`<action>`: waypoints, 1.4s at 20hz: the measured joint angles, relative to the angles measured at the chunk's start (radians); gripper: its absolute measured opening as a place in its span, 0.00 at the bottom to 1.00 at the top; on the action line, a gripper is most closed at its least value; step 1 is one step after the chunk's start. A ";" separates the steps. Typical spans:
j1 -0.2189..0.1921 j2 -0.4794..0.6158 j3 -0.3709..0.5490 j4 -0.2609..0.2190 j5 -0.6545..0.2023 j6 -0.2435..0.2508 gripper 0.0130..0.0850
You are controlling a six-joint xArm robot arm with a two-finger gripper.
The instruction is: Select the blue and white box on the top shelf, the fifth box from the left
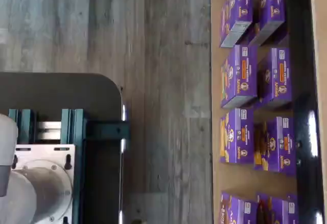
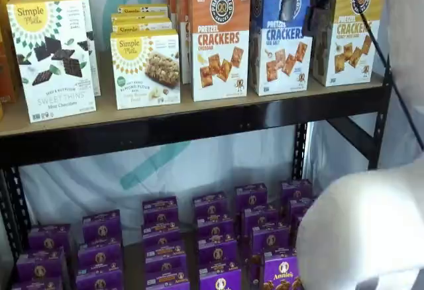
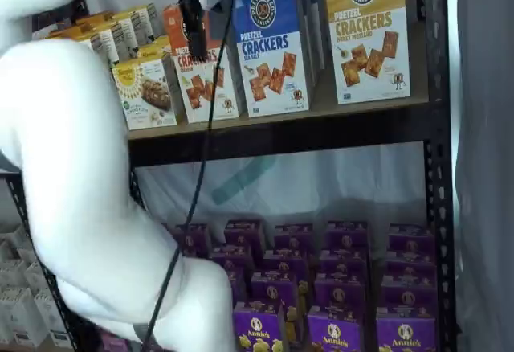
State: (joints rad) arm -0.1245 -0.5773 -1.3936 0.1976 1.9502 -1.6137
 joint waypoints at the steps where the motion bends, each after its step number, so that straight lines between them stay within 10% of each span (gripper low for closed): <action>1: 0.012 -0.001 0.002 -0.020 0.000 0.003 1.00; 8: 0.038 -0.059 0.099 -0.078 -0.033 0.004 1.00; 28: -0.109 -0.060 0.053 0.290 -0.185 0.019 1.00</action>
State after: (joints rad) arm -0.2337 -0.6374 -1.3402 0.4873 1.7652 -1.5950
